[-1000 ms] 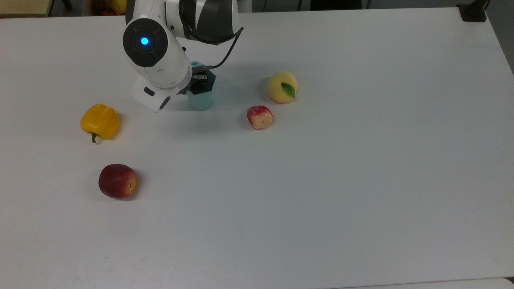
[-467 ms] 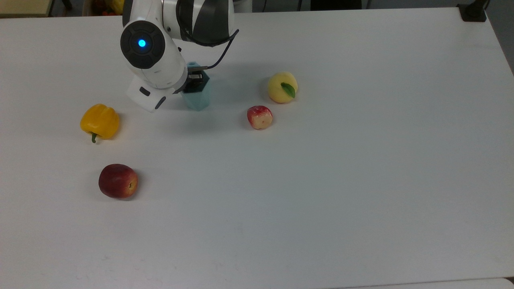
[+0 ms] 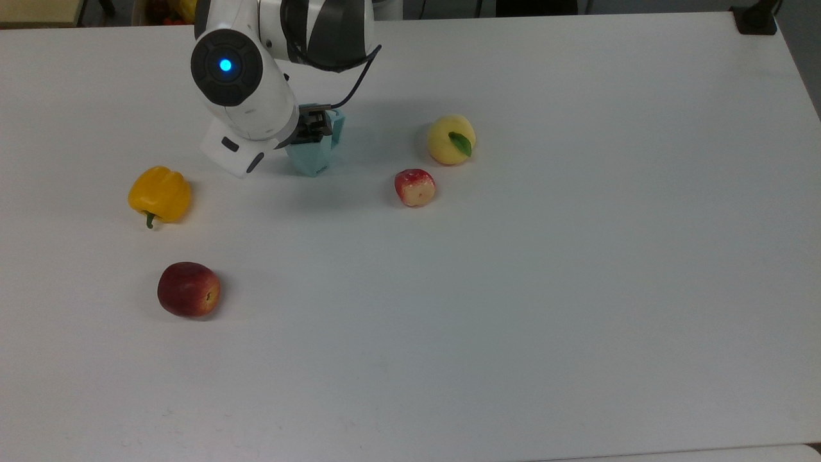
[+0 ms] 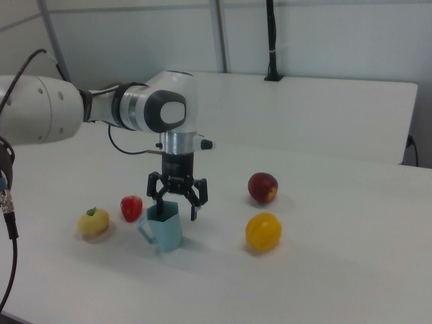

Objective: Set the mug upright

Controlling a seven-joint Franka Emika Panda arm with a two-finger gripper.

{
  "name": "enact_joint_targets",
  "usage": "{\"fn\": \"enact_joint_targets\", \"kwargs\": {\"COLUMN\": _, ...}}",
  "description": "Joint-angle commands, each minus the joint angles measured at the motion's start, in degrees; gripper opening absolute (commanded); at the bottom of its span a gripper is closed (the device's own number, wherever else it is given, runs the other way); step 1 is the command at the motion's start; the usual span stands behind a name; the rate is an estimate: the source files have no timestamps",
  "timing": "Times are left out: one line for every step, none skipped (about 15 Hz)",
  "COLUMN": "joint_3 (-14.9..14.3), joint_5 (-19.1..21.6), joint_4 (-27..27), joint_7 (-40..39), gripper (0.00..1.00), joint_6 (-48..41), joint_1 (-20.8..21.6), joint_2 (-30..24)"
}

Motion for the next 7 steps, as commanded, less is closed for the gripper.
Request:
{"fn": "enact_joint_targets", "kwargs": {"joint_3": -0.17, "joint_5": 0.53, "joint_4": -1.43, "joint_7": -0.11, "gripper": 1.00, "joint_6": 0.12, "joint_1": 1.23, "joint_2": -5.42}}
{"fn": "enact_joint_targets", "kwargs": {"joint_3": 0.09, "joint_5": 0.53, "joint_4": -1.43, "joint_7": 0.16, "gripper": 1.00, "joint_6": -0.84, "joint_1": 1.23, "joint_2": -6.83}}
{"fn": "enact_joint_targets", "kwargs": {"joint_3": 0.27, "joint_5": 0.61, "joint_4": -1.34, "joint_7": 0.42, "gripper": 1.00, "joint_6": -1.46, "joint_1": 1.40, "joint_2": -8.41}}
{"fn": "enact_joint_targets", "kwargs": {"joint_3": 0.71, "joint_5": 0.61, "joint_4": -1.34, "joint_7": 1.99, "gripper": 1.00, "joint_6": -1.55, "joint_1": 1.84, "joint_2": -10.25}}
{"fn": "enact_joint_targets", "kwargs": {"joint_3": 1.49, "joint_5": 0.70, "joint_4": -0.82, "joint_7": 4.88, "gripper": 1.00, "joint_6": -1.55, "joint_1": 2.19, "joint_2": -11.92}}
{"fn": "enact_joint_targets", "kwargs": {"joint_3": 2.46, "joint_5": 0.70, "joint_4": -0.12, "joint_7": 8.56, "gripper": 1.00, "joint_6": -1.73, "joint_1": 2.19, "joint_2": -13.24}}
{"fn": "enact_joint_targets", "kwargs": {"joint_3": 3.69, "joint_5": 0.79, "joint_4": 0.50, "joint_7": 12.69, "gripper": 1.00, "joint_6": -1.82, "joint_1": 2.11, "joint_2": -14.56}}
